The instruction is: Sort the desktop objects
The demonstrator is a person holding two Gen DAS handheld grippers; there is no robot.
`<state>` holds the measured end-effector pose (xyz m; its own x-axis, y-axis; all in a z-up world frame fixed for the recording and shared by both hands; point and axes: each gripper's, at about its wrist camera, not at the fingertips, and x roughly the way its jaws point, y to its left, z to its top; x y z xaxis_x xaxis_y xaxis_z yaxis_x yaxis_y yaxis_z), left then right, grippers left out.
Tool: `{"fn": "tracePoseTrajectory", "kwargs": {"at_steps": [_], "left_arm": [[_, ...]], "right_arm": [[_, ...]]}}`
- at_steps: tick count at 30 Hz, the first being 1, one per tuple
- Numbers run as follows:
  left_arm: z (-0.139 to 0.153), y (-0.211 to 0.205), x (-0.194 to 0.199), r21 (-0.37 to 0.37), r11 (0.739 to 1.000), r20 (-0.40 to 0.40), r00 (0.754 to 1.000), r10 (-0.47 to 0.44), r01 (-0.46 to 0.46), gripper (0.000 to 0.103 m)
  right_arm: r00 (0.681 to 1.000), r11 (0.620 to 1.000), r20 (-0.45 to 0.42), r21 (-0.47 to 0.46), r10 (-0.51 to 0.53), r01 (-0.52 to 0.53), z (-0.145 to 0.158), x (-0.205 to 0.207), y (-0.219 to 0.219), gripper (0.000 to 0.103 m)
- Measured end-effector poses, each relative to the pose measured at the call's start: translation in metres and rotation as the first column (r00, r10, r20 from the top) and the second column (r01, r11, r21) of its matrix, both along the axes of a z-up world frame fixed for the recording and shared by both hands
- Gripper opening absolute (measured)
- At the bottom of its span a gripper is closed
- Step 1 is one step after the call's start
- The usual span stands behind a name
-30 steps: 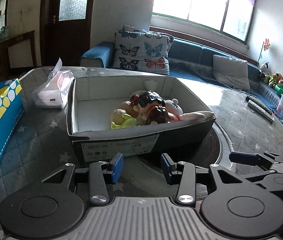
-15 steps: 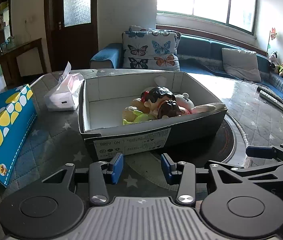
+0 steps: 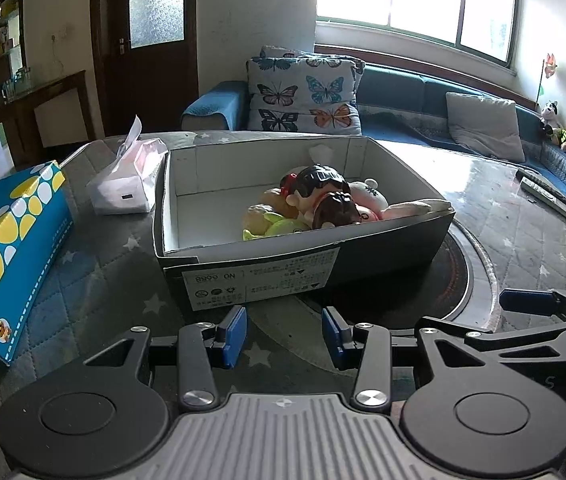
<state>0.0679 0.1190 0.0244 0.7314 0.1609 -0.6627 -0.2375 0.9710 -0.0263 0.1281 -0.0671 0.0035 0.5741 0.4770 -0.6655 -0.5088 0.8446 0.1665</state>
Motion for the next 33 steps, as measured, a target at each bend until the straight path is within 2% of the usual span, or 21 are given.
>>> {"fn": "tracePoseTrajectory", "kwargs": {"at_steps": [33], "left_arm": [[-0.003,-0.013,-0.006,0.029,1.0,-0.025,1.0,0.006,-0.005,0.044]], "right_arm": [[1.0,1.0,-0.002,-0.019,0.014,-0.014,-0.001,-0.011,-0.004,0.103]]}}
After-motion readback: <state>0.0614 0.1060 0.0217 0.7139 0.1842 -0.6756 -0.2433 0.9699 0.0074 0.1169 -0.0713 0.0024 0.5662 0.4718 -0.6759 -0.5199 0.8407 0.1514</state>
